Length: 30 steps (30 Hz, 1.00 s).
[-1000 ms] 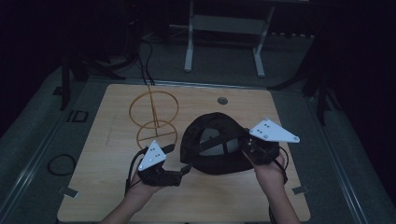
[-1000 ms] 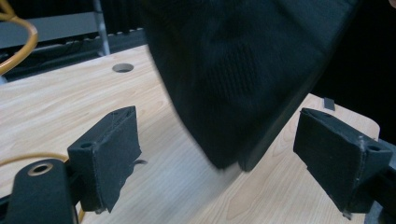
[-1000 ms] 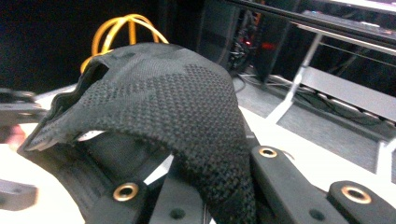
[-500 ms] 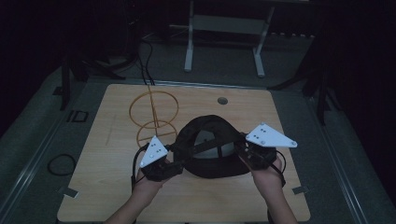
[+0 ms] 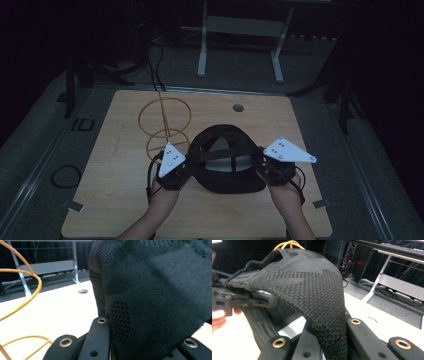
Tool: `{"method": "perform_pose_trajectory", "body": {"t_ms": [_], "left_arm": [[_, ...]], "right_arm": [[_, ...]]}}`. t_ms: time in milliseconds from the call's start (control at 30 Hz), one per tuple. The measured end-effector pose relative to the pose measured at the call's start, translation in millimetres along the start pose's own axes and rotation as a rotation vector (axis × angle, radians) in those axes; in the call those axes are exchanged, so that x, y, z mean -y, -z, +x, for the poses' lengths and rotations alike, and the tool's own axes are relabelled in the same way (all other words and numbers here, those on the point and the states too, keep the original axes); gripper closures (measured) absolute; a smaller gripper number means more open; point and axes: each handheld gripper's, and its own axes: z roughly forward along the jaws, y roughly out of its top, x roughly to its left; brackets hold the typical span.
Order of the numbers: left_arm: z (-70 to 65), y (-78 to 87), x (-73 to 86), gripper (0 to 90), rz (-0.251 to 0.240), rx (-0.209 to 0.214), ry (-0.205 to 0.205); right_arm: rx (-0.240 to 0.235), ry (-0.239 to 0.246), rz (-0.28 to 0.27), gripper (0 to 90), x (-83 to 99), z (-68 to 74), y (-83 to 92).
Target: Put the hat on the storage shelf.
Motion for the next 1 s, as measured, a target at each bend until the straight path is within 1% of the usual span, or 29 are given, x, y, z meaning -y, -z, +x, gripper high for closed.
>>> {"method": "perform_pose_trajectory", "body": {"t_ms": [67, 133, 200, 267, 300, 367, 433, 467, 500, 533, 567, 600, 633, 667, 700, 733, 767, 800, 833, 867, 900, 967, 1000], "left_arm": [[0.0, 0.7, -3.5, 88.9, -0.003, 0.013, 0.003], [-0.7, 1.1, -6.8, 89.0, -0.006, 0.008, -0.002], [-1.5, 1.2, -10.6, 89.1, -0.01, 0.003, -0.005], [-1.1, 1.2, -13.6, 89.0, -0.011, 0.013, 0.0], [-1.6, 1.5, -14.8, 89.1, -0.015, 0.009, -0.002], [-1.8, 2.5, -17.2, 89.1, -0.021, 0.01, -0.005], [-3.5, 4.0, -19.6, 89.1, -0.032, 0.006, -0.009], [-4.2, 3.6, -21.0, 89.1, -0.03, 0.016, -0.011], [-5.6, 3.1, -22.0, 89.1, -0.033, 0.007, -0.018], [-6.4, 2.0, -23.4, 89.1, -0.027, 0.006, -0.026], [-6.9, 0.4, -25.0, 89.1, -0.026, 0.008, -0.026], [-7.0, -0.6, -27.0, 89.1, -0.028, 0.008, -0.023], [-7.2, -1.4, -29.7, 89.1, -0.03, 0.012, -0.024], [-7.9, -2.0, -32.9, 89.2, -0.033, 0.015, -0.023], [-8.8, -2.5, -36.4, 89.2, -0.038, 0.015, -0.024], [-10.1, -3.1, -40.2, 89.2, -0.041, 0.016, -0.033], [-11.7, -3.7, -44.7, 89.2, -0.044, 0.014, -0.041], [-13.0, -4.5, -47.2, 89.2, -0.047, 0.018, -0.04], [-15.0, -5.6, -50.3, 89.2, -0.05, 0.017, -0.055], [-17.4, -6.4, -52.7, 89.2, -0.052, 0.01, -0.067], [-19.4, -8.0, -54.8, 89.1, -0.05, 0.015, -0.069], [-23.3, -11.7, -58.2, 89.2, -0.05, 0.007, -0.088], [-24.5, -13.6, -59.8, 89.2, -0.047, 0.007, -0.092]], "right_arm": [[0.001, -0.007, -0.003, 87.9, 2.6, -0.7, 1.3], [0.016, -0.008, -0.001, 87.8, 7.7, -1.3, 3.5], [0.023, -0.023, -0.001, 87.8, 14.9, -1.6, 5.6], [0.029, -0.031, 0.001, 87.8, 21.0, -1.0, 6.7], [0.026, -0.041, 0.004, 87.8, 24.5, -1.1, 7.3], [0.041, -0.051, 0.001, 87.9, 31.0, -1.3, 8.7], [0.04, -0.07, -0.001, 87.8, 36.8, -2.8, 9.6], [0.042, -0.073, 0.003, 87.9, 39.4, -3.0, 9.4], [0.032, -0.086, 0.007, 87.8, 41.7, -3.6, 9.1], [0.019, -0.104, 0.004, 87.7, 43.6, -4.5, 8.9], [0.011, -0.113, -0.002, 87.4, 44.9, -5.1, 9.3], [0.002, -0.11, -0.011, 85.0, 45.7, -4.8, 10.1], [-0.007, -0.103, -0.021, 80.1, 46.3, -4.2, 11.6], [-0.004, -0.099, -0.029, 75.2, 47.0, -3.8, 13.3], [-0.009, -0.103, -0.033, 71.0, 47.9, -3.6, 14.7], [-0.016, -0.105, -0.036, 68.9, 49.3, -3.7, 15.9], [-0.02, -0.105, -0.039, 65.0, 51.0, -3.9, 16.6], [-0.032, -0.107, -0.037, 58.7, 53.5, -4.0, 16.6], [-0.038, -0.104, -0.036, 56.0, 55.2, -3.6, 16.4], [-0.029, -0.102, -0.037, 53.3, 57.7, -2.5, 16.0], [-0.033, -0.106, -0.04, 49.2, 60.1, -1.5, 15.5], [-0.049, -0.112, -0.031, 43.2, 64.6, -0.6, 14.3], [-0.065, -0.12, -0.027, 38.1, 66.6, -0.1, 13.9]]}}
